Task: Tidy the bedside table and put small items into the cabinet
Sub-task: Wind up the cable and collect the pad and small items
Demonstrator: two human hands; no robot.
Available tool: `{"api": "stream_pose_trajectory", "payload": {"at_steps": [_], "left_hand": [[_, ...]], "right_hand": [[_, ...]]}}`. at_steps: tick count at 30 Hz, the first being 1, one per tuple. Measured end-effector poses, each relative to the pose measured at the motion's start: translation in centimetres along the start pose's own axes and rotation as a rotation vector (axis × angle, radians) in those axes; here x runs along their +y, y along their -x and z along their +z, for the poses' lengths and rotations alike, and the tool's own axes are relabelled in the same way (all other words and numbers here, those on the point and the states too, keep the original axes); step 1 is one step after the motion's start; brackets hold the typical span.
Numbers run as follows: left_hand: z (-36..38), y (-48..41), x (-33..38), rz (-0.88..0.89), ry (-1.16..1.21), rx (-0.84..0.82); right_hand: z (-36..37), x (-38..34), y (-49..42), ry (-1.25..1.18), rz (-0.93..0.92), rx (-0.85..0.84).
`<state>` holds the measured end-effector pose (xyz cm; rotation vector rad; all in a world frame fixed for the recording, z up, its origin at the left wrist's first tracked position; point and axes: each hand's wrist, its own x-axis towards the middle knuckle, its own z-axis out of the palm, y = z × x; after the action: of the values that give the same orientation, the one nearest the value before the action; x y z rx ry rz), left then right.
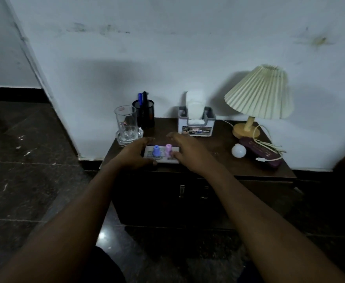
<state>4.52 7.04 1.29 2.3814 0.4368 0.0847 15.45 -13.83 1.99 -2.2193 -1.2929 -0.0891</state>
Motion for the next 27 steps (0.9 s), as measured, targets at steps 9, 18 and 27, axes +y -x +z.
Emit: {"api": "stream_pose_trajectory", "payload": {"at_steps": [9,18,27], "left_hand": [[0.3,0.7,1.3,0.005,-0.019,0.013],[2.5,0.6,5.1,0.080,-0.161,0.190],[4.2,1.1,7.2,0.259,-0.301,0.275]], "right_hand": [[-7.3,8.1,6.3,0.567,0.541,0.176],[-7.3,9.1,7.7,0.478,0.513,0.093],[-10.9,10.8,6.8,0.480,0.574,0.196]]}}
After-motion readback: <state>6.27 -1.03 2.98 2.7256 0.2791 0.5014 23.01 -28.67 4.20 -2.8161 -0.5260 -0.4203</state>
